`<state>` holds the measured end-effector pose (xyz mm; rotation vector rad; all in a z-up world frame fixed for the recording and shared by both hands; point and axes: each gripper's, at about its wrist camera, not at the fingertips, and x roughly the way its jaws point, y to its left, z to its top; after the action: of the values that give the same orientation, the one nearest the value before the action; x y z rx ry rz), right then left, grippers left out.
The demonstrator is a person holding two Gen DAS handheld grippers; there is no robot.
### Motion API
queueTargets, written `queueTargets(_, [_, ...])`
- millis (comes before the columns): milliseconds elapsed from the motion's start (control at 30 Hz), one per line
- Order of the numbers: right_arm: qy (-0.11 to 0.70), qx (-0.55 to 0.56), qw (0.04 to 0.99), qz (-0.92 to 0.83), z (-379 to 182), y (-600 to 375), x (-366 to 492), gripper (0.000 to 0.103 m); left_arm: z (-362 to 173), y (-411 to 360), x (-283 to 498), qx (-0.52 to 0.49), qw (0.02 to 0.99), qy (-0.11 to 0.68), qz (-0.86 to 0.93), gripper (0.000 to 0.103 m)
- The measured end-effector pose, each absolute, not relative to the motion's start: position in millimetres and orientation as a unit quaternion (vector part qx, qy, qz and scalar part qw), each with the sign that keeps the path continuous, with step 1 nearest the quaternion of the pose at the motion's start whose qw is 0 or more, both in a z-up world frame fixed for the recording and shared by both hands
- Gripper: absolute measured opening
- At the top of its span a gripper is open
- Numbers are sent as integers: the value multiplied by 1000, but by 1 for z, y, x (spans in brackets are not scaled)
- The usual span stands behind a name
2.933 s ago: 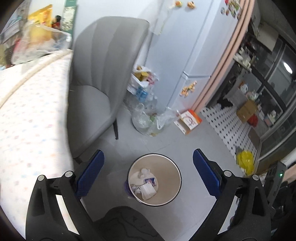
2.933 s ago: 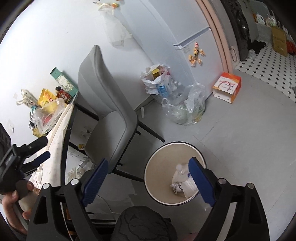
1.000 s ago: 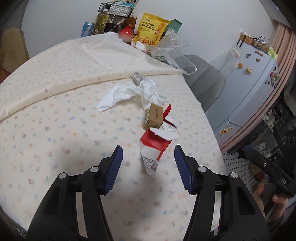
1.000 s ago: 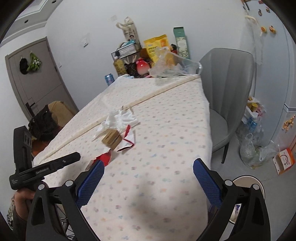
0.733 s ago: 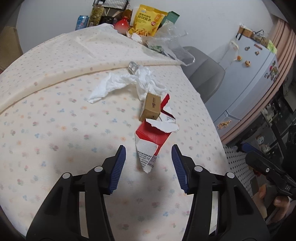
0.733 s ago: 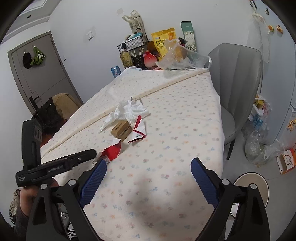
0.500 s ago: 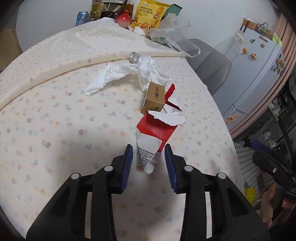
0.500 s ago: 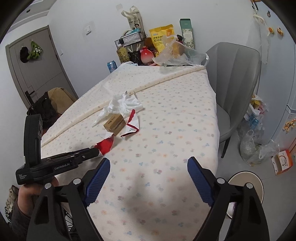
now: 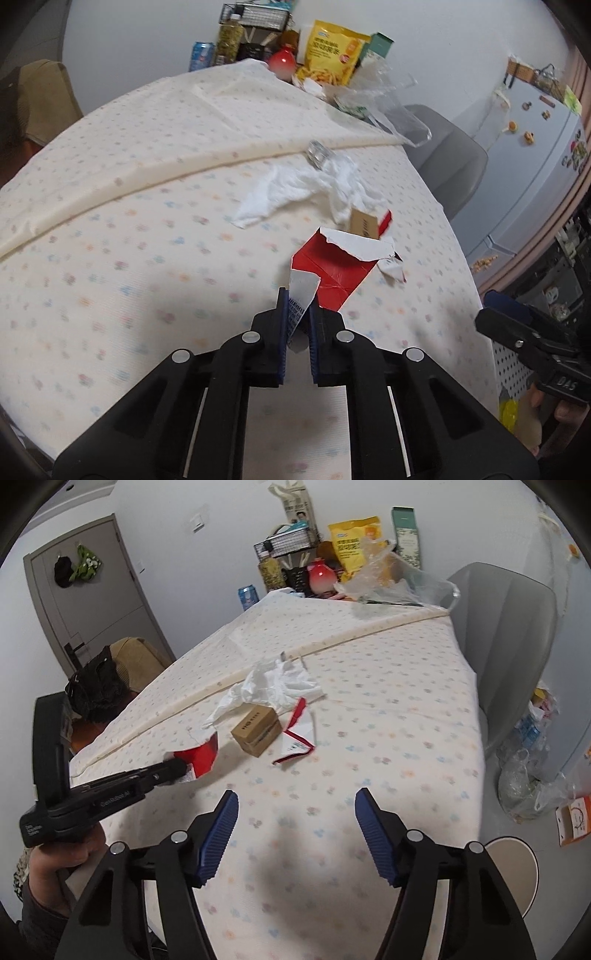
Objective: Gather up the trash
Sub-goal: 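Grasp the red-white carton with the left gripper while the right grasps a red-white paper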
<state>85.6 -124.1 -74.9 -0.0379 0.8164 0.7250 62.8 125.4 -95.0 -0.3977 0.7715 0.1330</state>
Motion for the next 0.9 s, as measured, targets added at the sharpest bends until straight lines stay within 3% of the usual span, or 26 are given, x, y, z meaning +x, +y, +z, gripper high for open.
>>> queueTargets(133, [398,-40,845,354,-83,-95,95,58,-93,145,54,-203,904,365,88,10])
queueTargets(200, [406,-54,844,346,-88,-82,101,44,-93,152,52,-209,903,363,97,10])
queueTargets(233, [410,-64,844,340,-91,-75,104,41,-93,156,51,-211,903,362,100,10])
queueTargets(667, [425,-93,851,294,-112,-47,132,41,-103,169,49,-226,898,360,111,10])
queueTargets(733, [427,-96,852,287,-114,-47,135,37,-103,168,49,-224,899,360,111,10])
queueTargets(767, [425,-98,855,282,-114,-48,135,26,-103,168,49,-224,899,360,111,10])
queueTargets(800, [425,-99,855,279,-114,-50,135,21,-102,167,49,-223,899,359,111,10])
queueTargets(900, [419,-92,857,284,-111,-56,132,21,-99,165,50,-222,901,356,110,10])
